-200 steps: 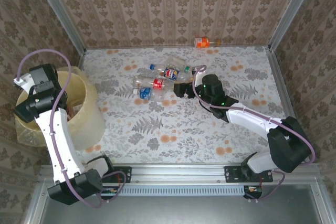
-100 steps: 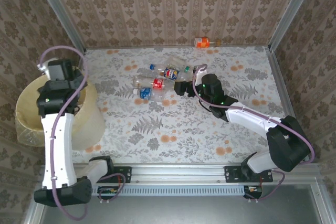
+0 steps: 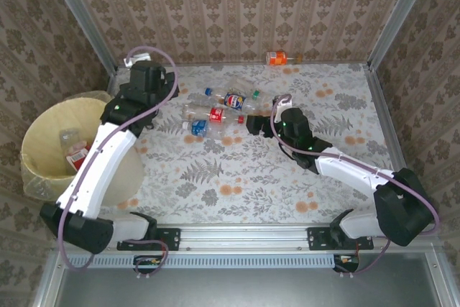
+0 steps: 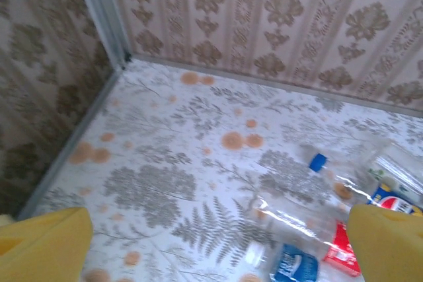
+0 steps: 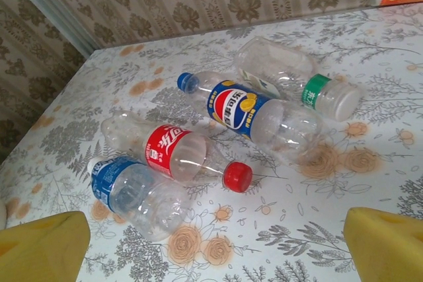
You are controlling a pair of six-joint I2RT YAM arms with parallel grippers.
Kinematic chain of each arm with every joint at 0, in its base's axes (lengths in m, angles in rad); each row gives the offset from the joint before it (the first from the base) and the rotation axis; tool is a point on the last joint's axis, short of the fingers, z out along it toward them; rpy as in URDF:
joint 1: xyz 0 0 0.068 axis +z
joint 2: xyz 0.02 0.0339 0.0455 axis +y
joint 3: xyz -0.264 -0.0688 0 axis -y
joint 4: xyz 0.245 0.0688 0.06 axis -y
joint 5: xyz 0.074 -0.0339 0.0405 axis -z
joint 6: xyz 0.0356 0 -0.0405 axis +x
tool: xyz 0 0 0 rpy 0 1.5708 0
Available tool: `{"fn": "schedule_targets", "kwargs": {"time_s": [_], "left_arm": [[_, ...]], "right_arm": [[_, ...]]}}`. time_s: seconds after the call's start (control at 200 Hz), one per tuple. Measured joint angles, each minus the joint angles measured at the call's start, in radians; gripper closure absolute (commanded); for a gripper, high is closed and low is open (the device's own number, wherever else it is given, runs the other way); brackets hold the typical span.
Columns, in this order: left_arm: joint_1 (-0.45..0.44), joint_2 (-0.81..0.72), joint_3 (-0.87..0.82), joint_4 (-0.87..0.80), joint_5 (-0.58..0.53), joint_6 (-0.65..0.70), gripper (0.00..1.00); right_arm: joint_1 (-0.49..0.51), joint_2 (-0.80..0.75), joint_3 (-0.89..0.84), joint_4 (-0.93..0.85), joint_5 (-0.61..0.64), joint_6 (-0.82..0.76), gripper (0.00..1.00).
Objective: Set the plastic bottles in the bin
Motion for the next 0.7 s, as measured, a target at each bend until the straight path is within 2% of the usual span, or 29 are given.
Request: {"fn": "schedule_targets", "kwargs": {"time_s": [0.345,0.7], "left_arm": [[-0.003,0.147,-0.082,0.059,0.187,-0.206,0.0],[-0.024,0.25,-0.265,0.109,0.34,-0.606,0.0]], "right_arm": [[0.0,-0.007,-0.008,-0.012,0.048,0.011,0.0],[0.0,-0.039,-0.059,-0.023,0.089,0.038,0.0]]}}
